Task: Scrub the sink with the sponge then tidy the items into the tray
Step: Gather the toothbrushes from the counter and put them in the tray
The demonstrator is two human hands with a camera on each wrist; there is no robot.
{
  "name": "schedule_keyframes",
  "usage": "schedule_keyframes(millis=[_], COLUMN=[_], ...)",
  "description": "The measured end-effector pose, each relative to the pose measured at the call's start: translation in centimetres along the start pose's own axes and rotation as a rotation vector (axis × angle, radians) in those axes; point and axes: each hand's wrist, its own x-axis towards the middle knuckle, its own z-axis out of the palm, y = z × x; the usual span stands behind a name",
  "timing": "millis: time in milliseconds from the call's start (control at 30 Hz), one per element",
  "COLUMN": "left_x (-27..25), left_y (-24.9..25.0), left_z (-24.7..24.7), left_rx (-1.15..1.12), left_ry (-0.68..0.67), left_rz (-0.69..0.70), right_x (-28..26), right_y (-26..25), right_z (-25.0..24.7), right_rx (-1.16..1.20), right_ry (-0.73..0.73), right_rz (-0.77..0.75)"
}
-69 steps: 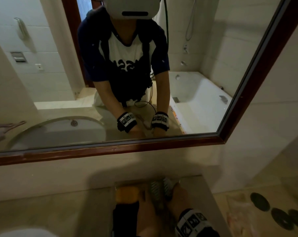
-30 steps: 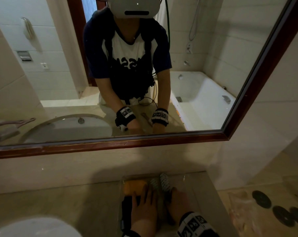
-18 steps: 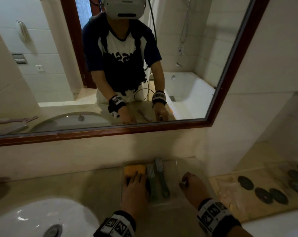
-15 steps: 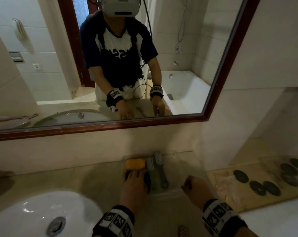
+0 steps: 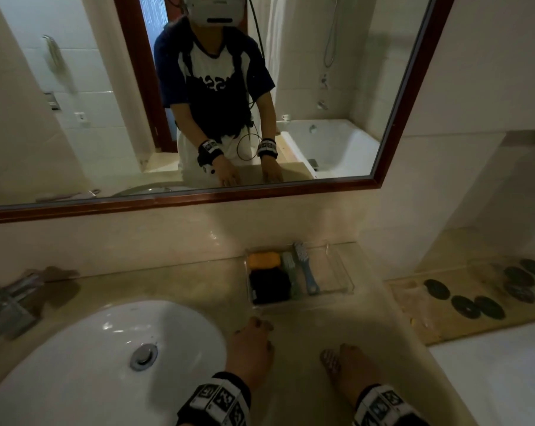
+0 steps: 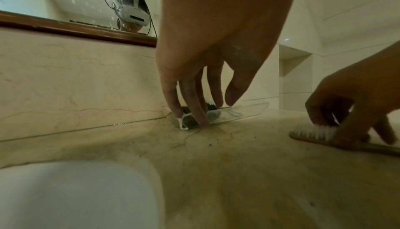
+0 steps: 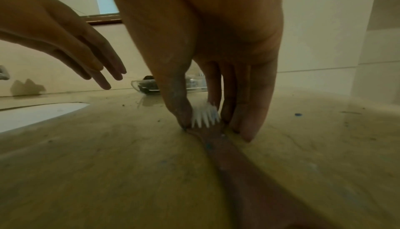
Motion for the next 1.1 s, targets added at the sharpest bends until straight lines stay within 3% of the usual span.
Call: schedule_keyframes(millis=[333,533,700,800,967,1100], left_x=[0.9,2.6,4.2,5.2,7.6,8.9], left_y=[2.3,3.8,3.7,3.5,3.3,3.7], left_z=[1.4,1.4,1.3,0.8,-0.5,0.2], left_rx=[0.031,0.02,0.047,0.018,-0.024,0.062], left_ry=[-0.073,-0.049,-0.037,0.009,0.157,0.079], left_rz=[-0.001,0.014,0.007,0.011,0.048,0.062], right_x=[-0.1,1.1,2.3,2.9,7.7,11.4], right_y=[0.8,0.7,0.3,0.0,-0.6,-2.3], right_z=[0.0,0.0,-0.5,-2.4,-8.2,-12.9], right_rx=[-0.054,-0.062,-0.152,-0.09,0.206,0.325], right_ry=[-0.018,-0.082,-0.148,-0.149,0.118,0.305], right_rz=[-0.091,-0.083,-0.192,-0.237,-0.244,-0.257])
